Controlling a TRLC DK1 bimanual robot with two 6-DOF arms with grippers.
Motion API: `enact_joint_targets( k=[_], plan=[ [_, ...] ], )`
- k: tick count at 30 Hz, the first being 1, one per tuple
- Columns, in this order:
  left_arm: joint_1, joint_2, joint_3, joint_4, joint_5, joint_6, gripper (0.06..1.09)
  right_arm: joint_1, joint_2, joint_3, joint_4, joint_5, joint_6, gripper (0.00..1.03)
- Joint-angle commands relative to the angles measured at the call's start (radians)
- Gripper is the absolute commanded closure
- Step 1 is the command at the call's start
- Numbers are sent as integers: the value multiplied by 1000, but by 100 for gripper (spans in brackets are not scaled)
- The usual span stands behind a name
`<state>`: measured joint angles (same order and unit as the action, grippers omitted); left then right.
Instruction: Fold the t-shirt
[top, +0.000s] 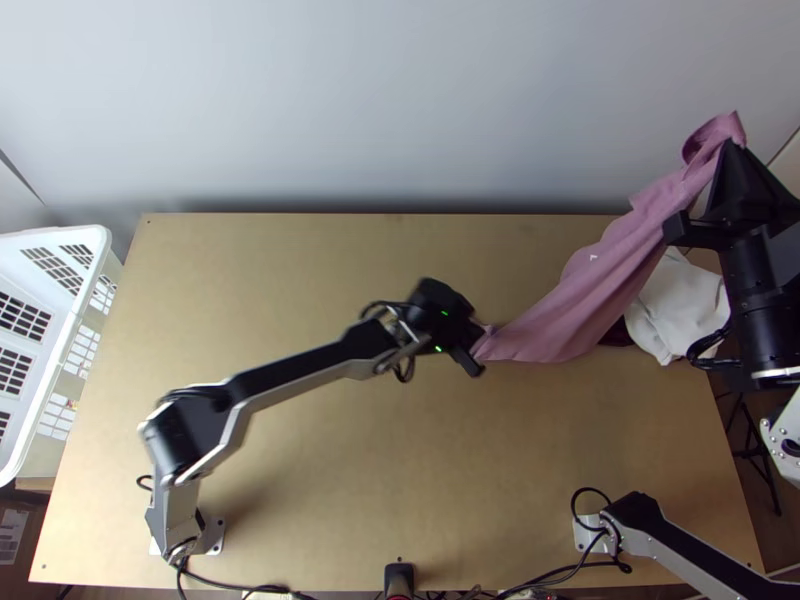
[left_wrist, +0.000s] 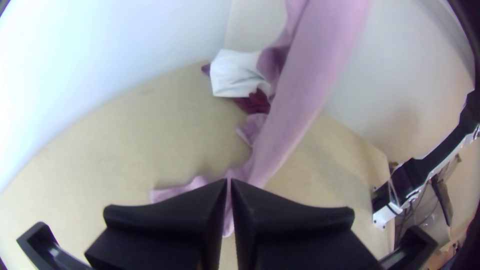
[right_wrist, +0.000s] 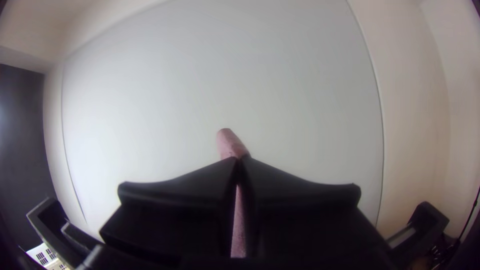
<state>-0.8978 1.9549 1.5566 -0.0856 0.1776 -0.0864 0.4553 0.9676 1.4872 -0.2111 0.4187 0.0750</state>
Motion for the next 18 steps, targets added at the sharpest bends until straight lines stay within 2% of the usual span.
enact_joint_targets(
  k=[1, 6, 11, 12, 13, 15, 16, 18],
  plan=[
    [92, -260, -159, 9, -12, -61, 94, -6, -1, 21, 1, 0, 2, 99],
    [99, -360, -217, 9, -10, -65, 94, -3, 3, 24, 1, 0, 6, 99],
    [80, -317, -199, -6, -4, -67, 93, -3, 6, 18, 1, 0, 14, 99],
    [73, -310, -188, -22, 2, -69, 88, -3, 5, 18, -1, 0, 14, 99],
    [66, -303, -179, -32, 5, -75, 76, -3, 5, 18, -1, 0, 12, 99],
    [54, -284, -158, -49, 13, -85, 37, -3, 3, 21, -8, 0, 9, 99],
    [48, -275, -142, -71, 22, -88, 22, -3, 2, 22, -10, 0, 8, 99],
    [40, -243, -107, -106, 49, -88, 18, -3, 2, 27, -16, 0, 8, 99]
  ],
)
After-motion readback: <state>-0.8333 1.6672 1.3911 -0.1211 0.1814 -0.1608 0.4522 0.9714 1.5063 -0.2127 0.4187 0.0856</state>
